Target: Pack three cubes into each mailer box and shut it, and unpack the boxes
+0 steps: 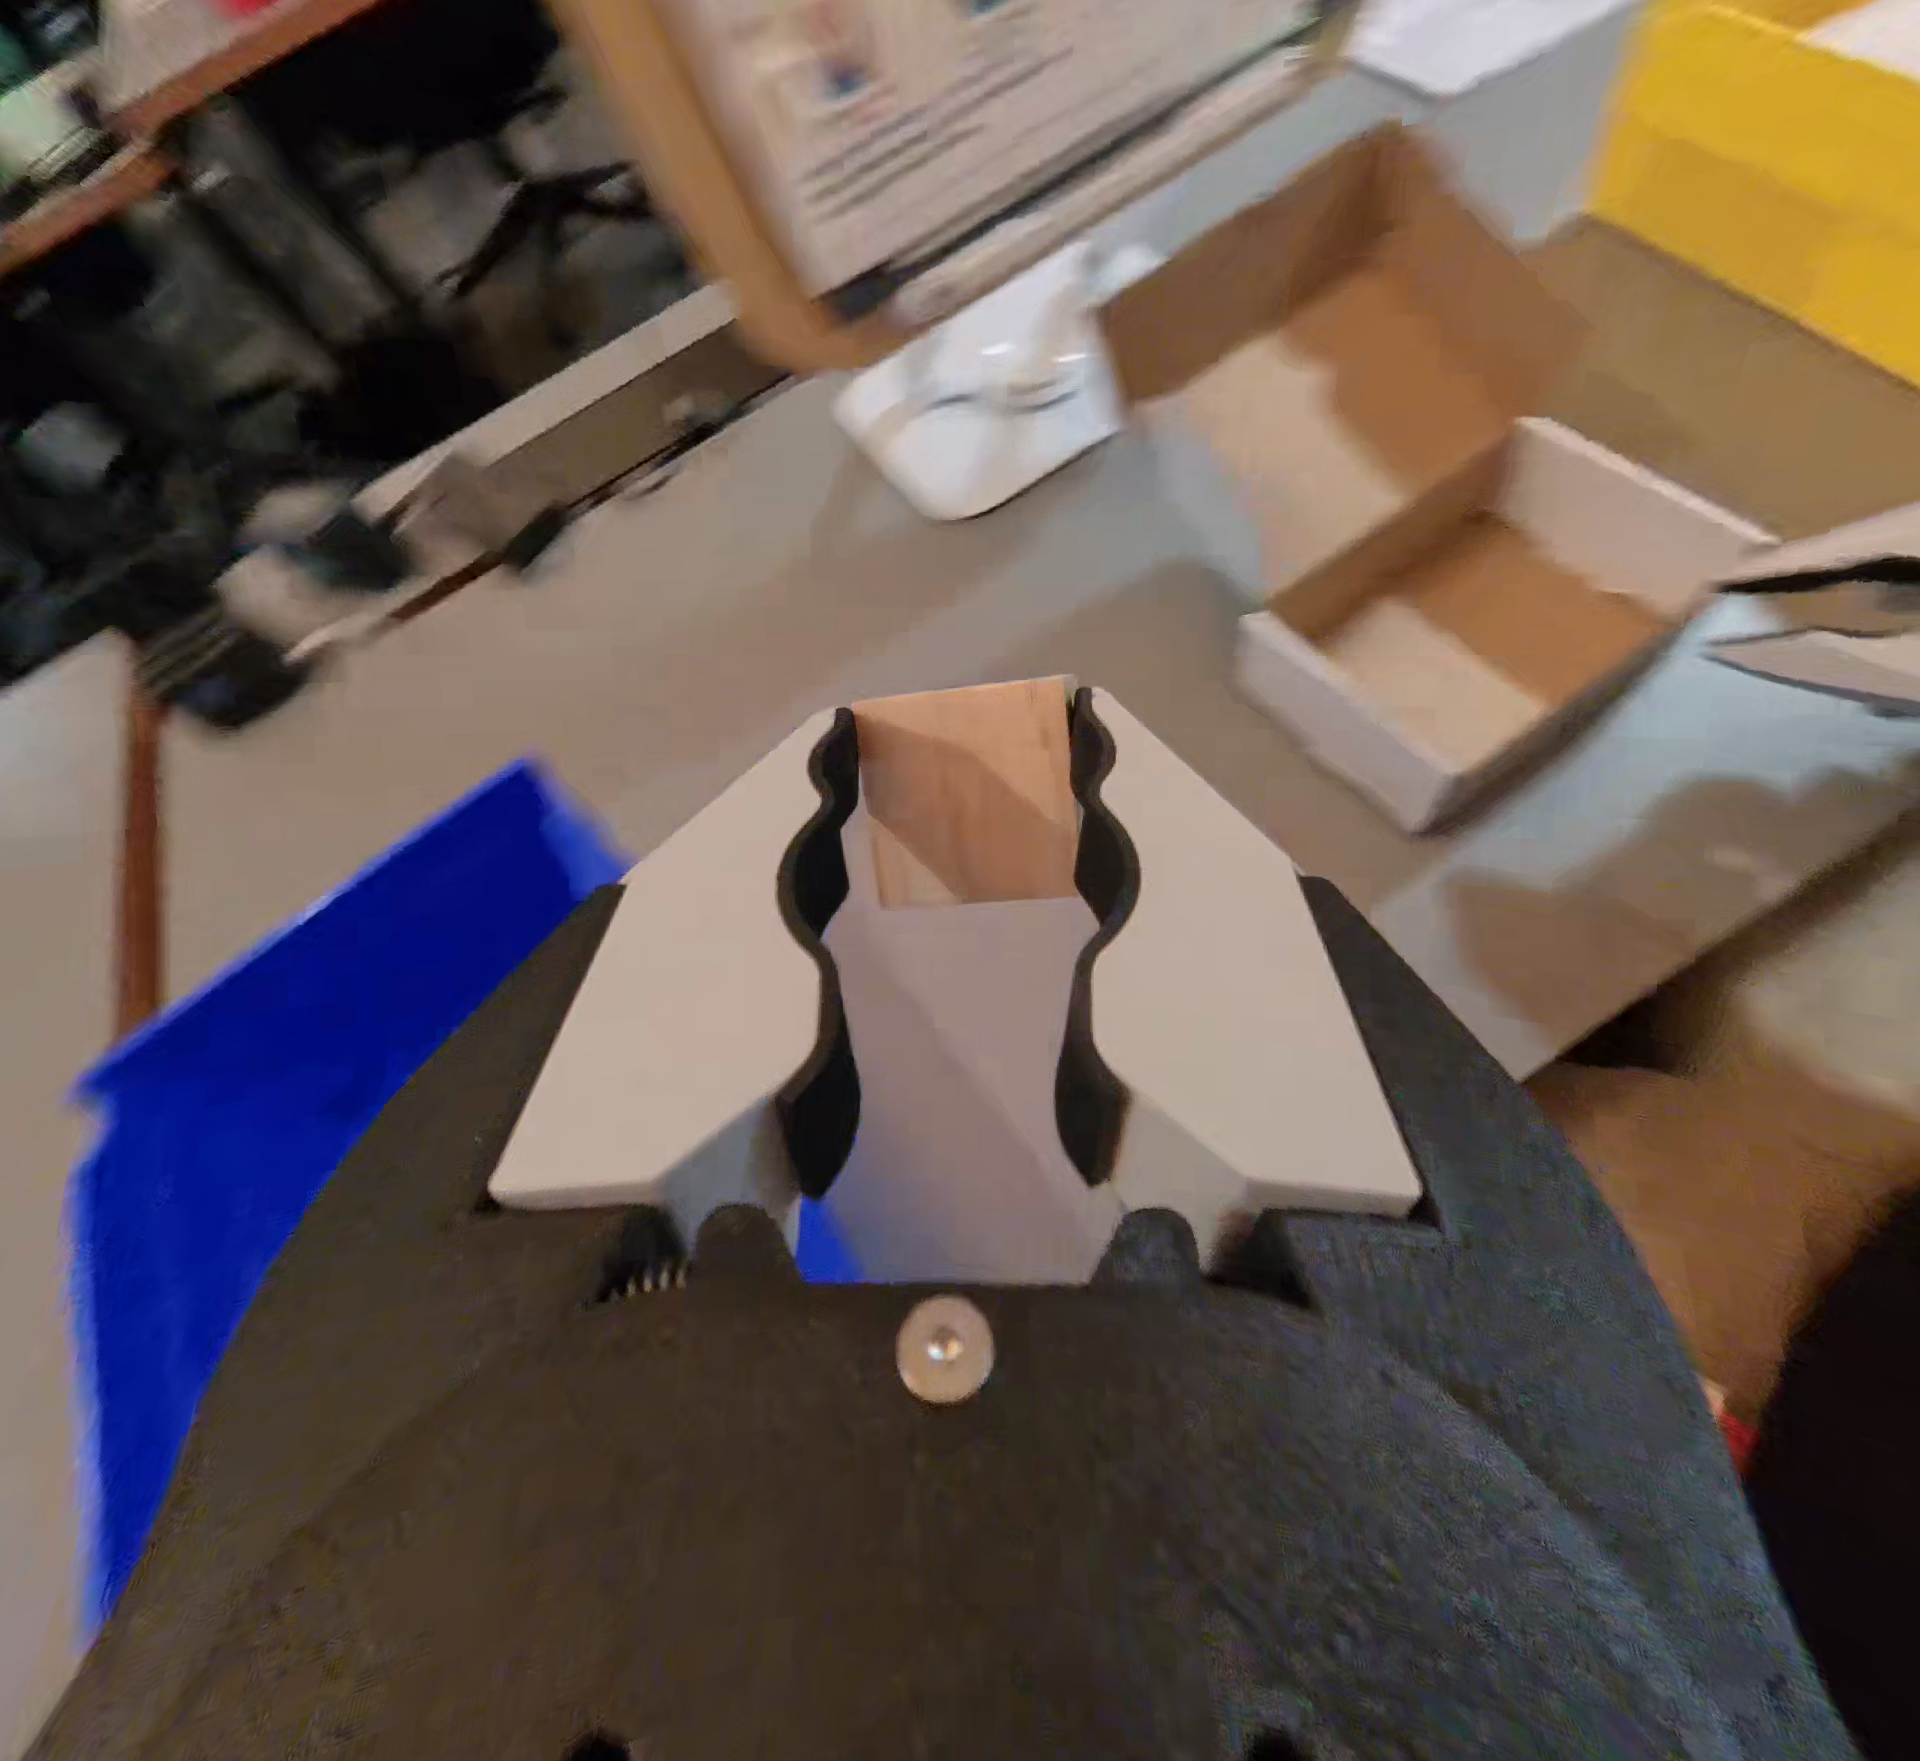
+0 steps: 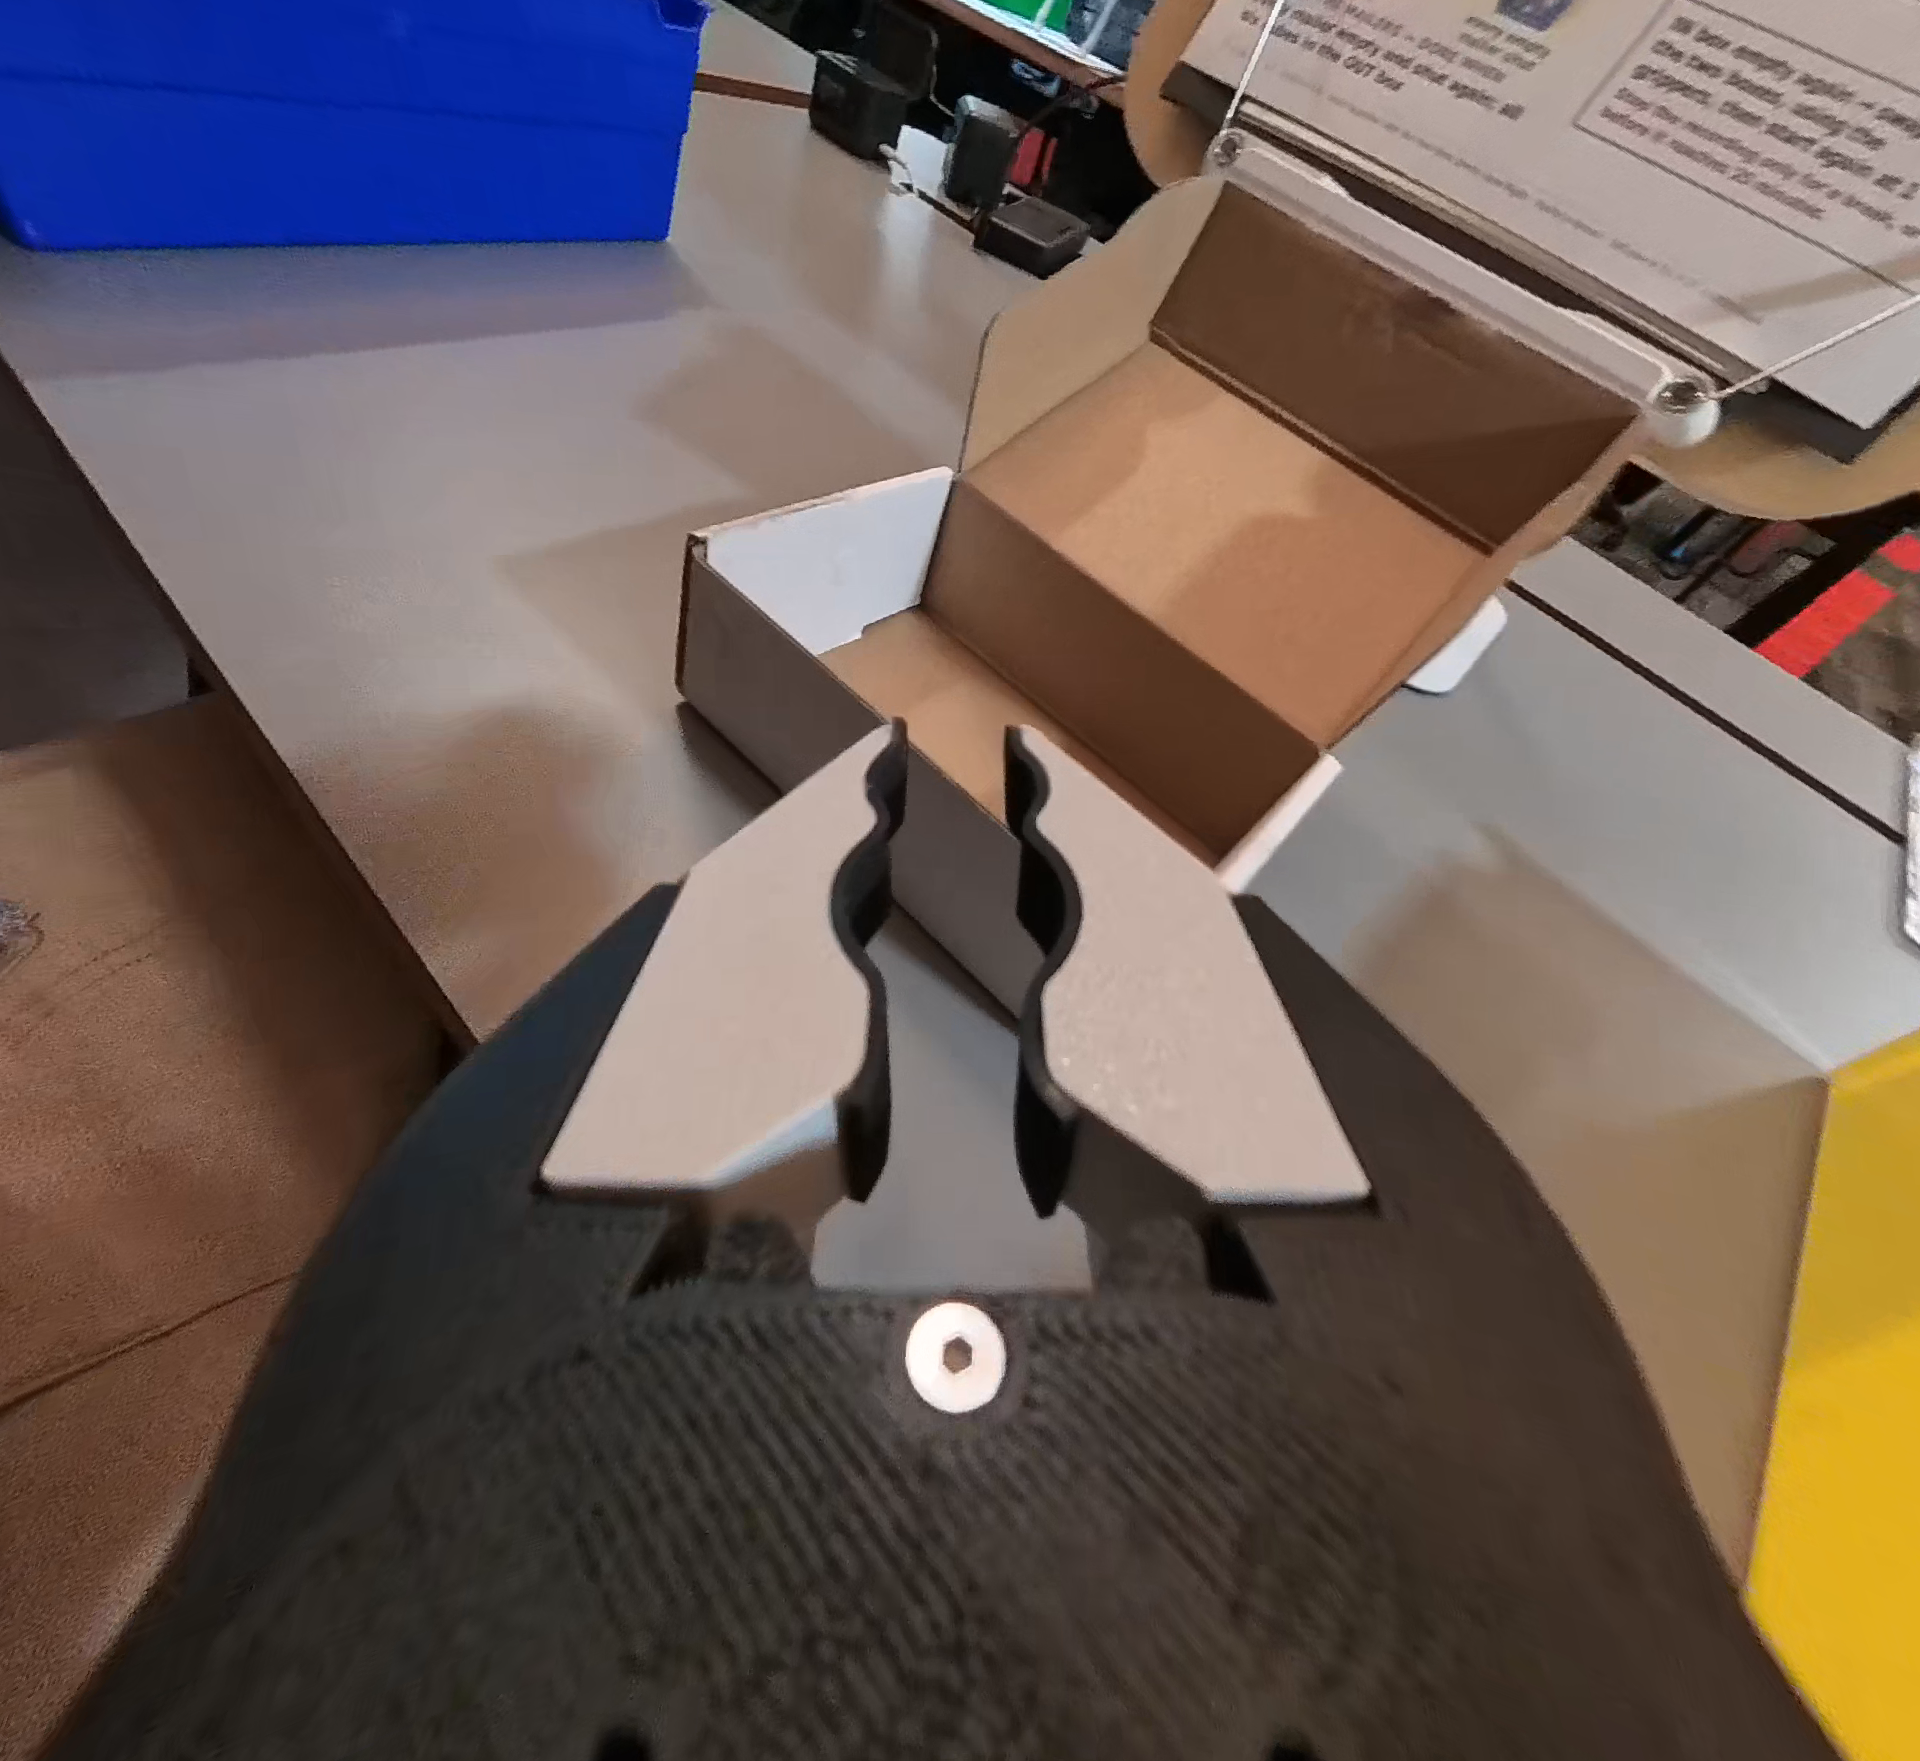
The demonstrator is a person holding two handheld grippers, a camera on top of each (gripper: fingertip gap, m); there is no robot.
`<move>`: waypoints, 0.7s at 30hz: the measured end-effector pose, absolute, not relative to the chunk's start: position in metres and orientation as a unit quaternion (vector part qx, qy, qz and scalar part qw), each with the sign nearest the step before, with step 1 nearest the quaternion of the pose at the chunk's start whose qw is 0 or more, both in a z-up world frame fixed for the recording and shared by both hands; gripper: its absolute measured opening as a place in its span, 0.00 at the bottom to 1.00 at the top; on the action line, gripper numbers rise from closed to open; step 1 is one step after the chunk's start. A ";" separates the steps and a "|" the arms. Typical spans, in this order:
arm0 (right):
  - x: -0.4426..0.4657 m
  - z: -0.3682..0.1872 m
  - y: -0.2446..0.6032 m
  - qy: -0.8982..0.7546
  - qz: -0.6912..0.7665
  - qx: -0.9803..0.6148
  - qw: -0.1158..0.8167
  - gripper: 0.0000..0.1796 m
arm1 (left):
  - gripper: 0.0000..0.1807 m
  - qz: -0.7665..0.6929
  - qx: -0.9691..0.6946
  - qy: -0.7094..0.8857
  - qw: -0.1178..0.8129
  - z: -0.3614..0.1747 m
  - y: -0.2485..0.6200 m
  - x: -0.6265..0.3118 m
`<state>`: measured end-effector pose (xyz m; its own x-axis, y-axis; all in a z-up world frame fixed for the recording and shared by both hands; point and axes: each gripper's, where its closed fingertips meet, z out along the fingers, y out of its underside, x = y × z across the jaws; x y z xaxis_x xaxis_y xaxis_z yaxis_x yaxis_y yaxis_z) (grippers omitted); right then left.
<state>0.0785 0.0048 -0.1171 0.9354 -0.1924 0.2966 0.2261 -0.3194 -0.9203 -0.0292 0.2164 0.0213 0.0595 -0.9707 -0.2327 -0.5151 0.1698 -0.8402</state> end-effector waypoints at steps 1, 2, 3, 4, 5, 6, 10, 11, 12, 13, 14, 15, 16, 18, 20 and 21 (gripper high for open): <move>0.080 -0.116 0.002 -0.006 -0.182 -0.790 0.585 0.09 | 0.23 -0.267 -0.556 0.666 0.419 0.013 0.188 -0.008; 0.082 -0.114 -0.001 -0.001 -0.183 -0.788 0.587 0.09 | 0.23 -0.266 -0.525 0.700 0.403 -0.001 0.160 0.013; 0.083 -0.114 -0.003 0.003 -0.184 -0.787 0.589 0.09 | 0.23 -0.260 -0.497 0.734 0.384 -0.019 0.135 0.031; 0.084 -0.113 -0.005 0.006 -0.183 -0.787 0.589 0.09 | 0.23 -0.242 -0.470 0.766 0.366 -0.040 0.115 0.047; 0.084 -0.114 -0.006 0.008 -0.183 -0.787 0.589 0.09 | 0.23 -0.215 -0.450 0.793 0.351 -0.061 0.102 0.060; 0.085 -0.115 -0.008 0.010 -0.184 -0.788 0.588 0.09 | 0.23 -0.183 -0.431 0.813 0.346 -0.080 0.095 0.073; 0.086 -0.118 -0.014 0.011 -0.195 -0.792 0.579 0.09 | 0.22 -0.136 -0.400 0.856 0.298 -0.127 0.072 0.100; 0.086 -0.119 -0.016 0.012 -0.197 -0.792 0.578 0.09 | 0.22 -0.134 -0.397 0.863 0.282 -0.133 0.069 0.102; 0.086 -0.119 -0.018 0.014 -0.198 -0.792 0.577 0.09 | 0.23 -0.127 -0.394 0.867 0.278 -0.136 0.069 0.106; 0.086 -0.120 -0.020 0.016 -0.198 -0.793 0.576 0.09 | 0.22 -0.121 -0.392 0.867 0.282 -0.138 0.071 0.110; 0.086 -0.120 -0.021 0.018 -0.200 -0.793 0.575 0.09 | 0.23 -0.117 -0.389 0.869 0.281 -0.141 0.072 0.112; 0.086 -0.121 -0.023 0.020 -0.202 -0.794 0.573 0.09 | 0.23 -0.113 -0.387 0.873 0.275 -0.145 0.072 0.112; 0.087 -0.121 -0.025 0.023 -0.204 -0.794 0.572 0.09 | 0.23 -0.111 -0.381 0.878 0.269 -0.149 0.072 0.112; 0.088 -0.122 -0.029 0.029 -0.209 -0.795 0.569 0.09 | 0.23 -0.112 -0.369 0.887 0.254 -0.157 0.069 0.110; 0.089 -0.122 -0.033 0.034 -0.214 -0.795 0.567 0.09 | 0.23 -0.117 -0.361 0.893 0.242 -0.163 0.066 0.110; 0.089 -0.122 -0.035 0.037 -0.216 -0.795 0.566 0.09 | 0.23 -0.122 -0.359 0.894 0.239 -0.164 0.066 0.111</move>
<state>0.0888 -0.0351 -0.1219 0.9036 -0.3029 0.3028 0.1867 -0.3575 -0.9151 0.1105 0.0655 -0.1643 -0.6278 -0.6999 -0.3407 -0.5834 0.7128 -0.3893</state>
